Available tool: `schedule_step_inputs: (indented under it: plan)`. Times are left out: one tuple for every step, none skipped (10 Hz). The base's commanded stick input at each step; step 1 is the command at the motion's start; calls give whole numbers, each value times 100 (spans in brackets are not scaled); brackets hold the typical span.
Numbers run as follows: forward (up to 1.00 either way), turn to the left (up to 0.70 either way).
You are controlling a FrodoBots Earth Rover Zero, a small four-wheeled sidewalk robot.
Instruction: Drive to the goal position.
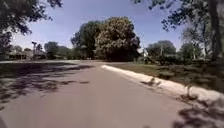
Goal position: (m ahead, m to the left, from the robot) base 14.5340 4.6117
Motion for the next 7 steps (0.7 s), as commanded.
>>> schedule_step_inputs:
  plan:
    - [70, 35]
    - [70, 25]
    - [70, 0]
    - [70, 0]
    - [70, 0]
    - [70, 0]
    - [70, 0]
